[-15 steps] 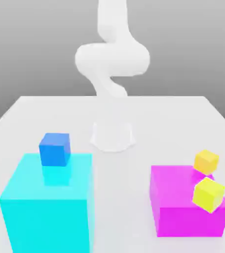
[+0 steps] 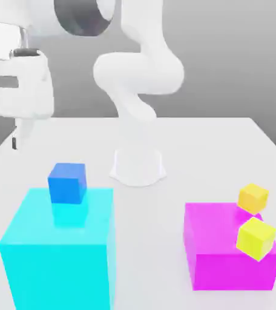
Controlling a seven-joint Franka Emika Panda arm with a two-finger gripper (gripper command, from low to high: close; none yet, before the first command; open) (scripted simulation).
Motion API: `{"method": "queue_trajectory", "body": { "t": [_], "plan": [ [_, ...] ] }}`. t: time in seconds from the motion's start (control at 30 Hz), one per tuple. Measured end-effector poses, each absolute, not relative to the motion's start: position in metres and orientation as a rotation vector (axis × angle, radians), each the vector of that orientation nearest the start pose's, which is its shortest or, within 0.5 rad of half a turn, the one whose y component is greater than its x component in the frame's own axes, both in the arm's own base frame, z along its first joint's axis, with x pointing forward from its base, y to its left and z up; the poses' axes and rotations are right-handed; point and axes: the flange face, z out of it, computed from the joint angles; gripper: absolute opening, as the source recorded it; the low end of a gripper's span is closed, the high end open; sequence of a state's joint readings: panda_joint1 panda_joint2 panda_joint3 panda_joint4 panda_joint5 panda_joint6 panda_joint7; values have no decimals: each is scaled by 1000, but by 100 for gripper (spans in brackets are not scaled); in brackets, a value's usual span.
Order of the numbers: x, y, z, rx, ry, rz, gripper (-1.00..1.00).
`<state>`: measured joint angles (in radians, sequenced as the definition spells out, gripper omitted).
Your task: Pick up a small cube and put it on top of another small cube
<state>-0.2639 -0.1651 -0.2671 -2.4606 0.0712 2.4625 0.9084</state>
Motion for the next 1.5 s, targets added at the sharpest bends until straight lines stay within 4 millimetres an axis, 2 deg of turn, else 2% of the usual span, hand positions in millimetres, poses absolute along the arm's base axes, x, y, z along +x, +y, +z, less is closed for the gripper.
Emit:
{"method": "queue_trajectory", "body": {
  "t": [0.1, 0.17, 0.23, 0.33, 0.53, 0.63, 0.83, 0.87, 1.1, 1.37, 1.5],
  "plan": [
    [373, -280, 304, -2112, 2194, -61, 0],
    [343, -296, 261, -2044, 2276, 41, 0],
    [318, -293, 225, -2074, 2279, 99, 0],
    [296, -272, 208, -2264, 2133, 85, 0],
    [258, -225, 195, -2641, 1703, 11, 0],
    [253, -219, 182, -2694, 1613, 0, 0],
    [251, -218, 135, -2704, 1602, 0, 0],
    [251, -217, 130, -2704, 1602, 0, -100],
    [251, -217, 130, -2703, 1601, 1, -100],
    [251, -218, 189, -2700, 1602, 1, -100],
    [225, -289, 217, -2568, 1758, 8, -100]
  ]
}}
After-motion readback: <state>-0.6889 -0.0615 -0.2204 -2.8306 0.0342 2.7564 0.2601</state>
